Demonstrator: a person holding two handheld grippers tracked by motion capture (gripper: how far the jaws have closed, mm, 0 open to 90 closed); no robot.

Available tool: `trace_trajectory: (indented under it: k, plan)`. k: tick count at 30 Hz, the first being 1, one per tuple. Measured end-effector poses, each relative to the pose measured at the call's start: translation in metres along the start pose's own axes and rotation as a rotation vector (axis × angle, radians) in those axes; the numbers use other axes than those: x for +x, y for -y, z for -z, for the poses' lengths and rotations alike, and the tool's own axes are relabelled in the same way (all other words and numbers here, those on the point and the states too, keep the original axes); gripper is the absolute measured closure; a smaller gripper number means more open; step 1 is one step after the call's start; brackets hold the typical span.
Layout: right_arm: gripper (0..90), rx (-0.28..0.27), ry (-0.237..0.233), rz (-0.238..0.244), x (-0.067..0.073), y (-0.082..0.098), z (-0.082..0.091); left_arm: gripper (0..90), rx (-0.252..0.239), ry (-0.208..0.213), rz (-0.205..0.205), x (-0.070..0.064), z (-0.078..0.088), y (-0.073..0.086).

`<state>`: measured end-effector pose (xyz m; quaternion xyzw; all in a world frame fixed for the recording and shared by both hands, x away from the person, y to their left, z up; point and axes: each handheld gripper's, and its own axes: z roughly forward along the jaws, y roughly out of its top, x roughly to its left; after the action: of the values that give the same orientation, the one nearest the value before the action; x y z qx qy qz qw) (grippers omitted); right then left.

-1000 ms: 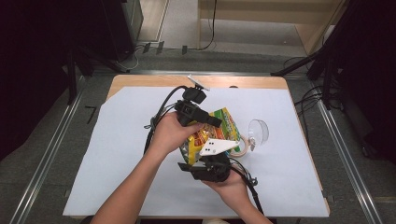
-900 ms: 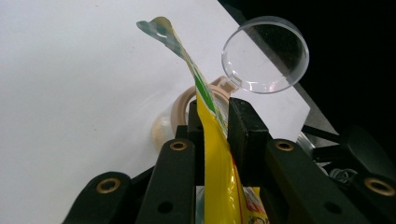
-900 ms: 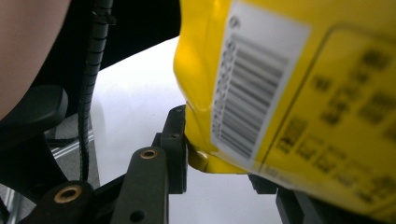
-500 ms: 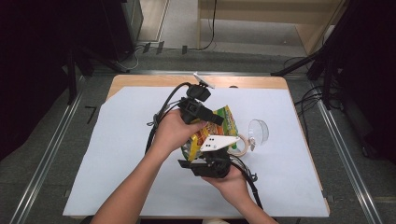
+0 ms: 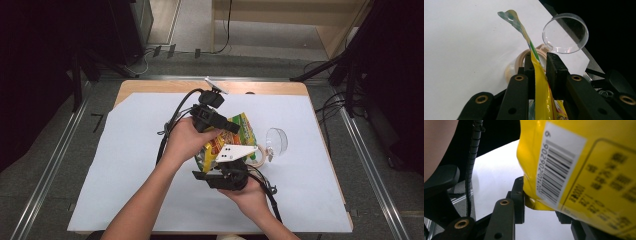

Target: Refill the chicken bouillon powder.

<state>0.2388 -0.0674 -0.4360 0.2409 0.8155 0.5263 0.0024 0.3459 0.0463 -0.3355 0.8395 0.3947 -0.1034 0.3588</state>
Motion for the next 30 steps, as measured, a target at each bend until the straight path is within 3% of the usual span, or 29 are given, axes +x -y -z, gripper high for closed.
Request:
trace_trajectory:
  k: [5, 8, 19, 30]
  plan:
    - [67.1, -0.007, 0.004, 0.004, 0.0008, -0.0011, 0.0012, 79.4, -0.006, 0.010, 0.003, 0.0008, 0.0020, -0.0004]
    - [67.1, -0.011, 0.002, 0.012, 0.0014, -0.0013, 0.0008, 79.2, 0.004, -0.004, -0.001, -0.0001, 0.0024, 0.0008]
    - [67.4, -0.012, -0.011, -0.007, 0.0012, 0.0023, -0.0007, 78.9, 0.026, -0.008, -0.014, -0.0039, -0.0015, -0.0003]
    - [67.6, -0.021, -0.012, -0.004, 0.0032, 0.0030, 0.0000, 78.8, 0.015, -0.004, -0.014, -0.0071, 0.0010, 0.0013]
